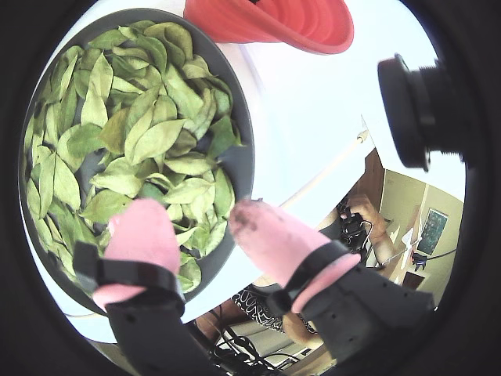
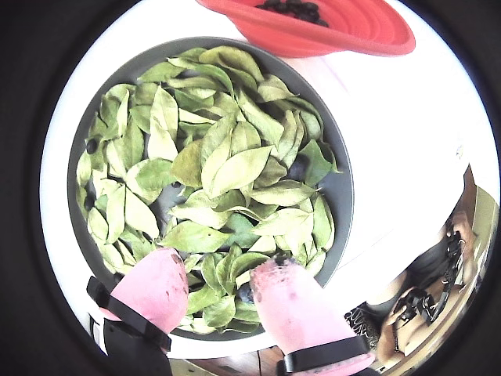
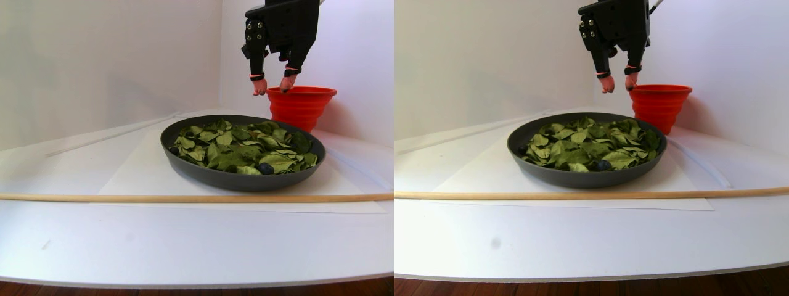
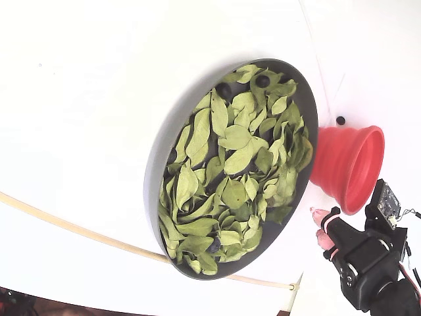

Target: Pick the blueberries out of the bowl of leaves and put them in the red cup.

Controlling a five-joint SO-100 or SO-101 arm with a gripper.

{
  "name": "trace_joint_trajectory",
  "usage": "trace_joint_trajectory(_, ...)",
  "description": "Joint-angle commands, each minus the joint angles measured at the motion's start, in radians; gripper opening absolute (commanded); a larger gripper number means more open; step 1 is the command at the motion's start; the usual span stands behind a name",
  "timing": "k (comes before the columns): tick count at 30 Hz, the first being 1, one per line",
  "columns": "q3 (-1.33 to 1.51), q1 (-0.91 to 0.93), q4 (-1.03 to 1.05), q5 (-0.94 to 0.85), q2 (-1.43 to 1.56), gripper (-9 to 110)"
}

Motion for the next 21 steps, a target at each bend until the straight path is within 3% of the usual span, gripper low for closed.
trace_joint_trajectory(1,0.002,-0.003,0.003,-0.008,0.14,15)
trace_joint_trajectory(21,0.121,-0.04,0.054,-0.011,0.207,15)
